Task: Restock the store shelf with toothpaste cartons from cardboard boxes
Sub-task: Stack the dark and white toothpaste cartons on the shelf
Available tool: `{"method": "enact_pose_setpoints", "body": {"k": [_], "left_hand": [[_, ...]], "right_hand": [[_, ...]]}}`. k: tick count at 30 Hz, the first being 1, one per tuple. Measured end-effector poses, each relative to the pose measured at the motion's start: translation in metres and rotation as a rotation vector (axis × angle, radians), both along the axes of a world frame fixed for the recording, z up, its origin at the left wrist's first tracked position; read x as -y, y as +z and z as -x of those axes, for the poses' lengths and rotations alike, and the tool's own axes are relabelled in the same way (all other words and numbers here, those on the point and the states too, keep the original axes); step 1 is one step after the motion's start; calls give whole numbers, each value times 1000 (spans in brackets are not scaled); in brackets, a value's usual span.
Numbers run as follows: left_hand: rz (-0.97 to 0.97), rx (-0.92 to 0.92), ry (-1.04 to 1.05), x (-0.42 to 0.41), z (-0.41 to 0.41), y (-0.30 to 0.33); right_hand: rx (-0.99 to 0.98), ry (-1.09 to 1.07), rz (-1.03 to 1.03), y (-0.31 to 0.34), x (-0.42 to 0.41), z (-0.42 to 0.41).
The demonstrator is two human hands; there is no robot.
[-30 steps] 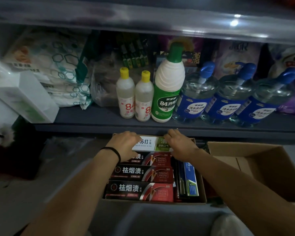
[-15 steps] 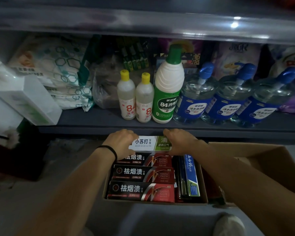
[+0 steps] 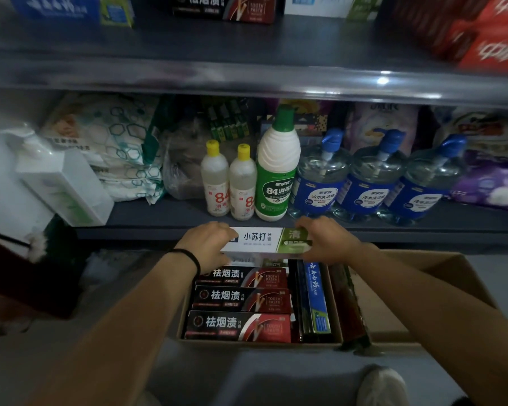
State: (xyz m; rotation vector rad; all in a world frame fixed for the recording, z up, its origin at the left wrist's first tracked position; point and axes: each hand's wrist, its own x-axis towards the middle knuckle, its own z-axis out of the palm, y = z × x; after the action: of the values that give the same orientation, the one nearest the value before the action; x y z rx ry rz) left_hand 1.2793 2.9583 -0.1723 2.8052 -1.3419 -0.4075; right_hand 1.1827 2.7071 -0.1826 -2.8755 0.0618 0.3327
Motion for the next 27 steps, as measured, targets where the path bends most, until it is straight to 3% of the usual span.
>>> {"method": "enact_pose_setpoints", "body": {"k": [9,17,27], "left_hand": [[101,84,-25,2,12,48],[92,182,-31,-2,19,107],[138,361,-34,2,26,224]], "right_hand": [[122,-13,-31,60,11,37],[230,9,86,123,13,62],[430,-5,132,221,12,83]]}}
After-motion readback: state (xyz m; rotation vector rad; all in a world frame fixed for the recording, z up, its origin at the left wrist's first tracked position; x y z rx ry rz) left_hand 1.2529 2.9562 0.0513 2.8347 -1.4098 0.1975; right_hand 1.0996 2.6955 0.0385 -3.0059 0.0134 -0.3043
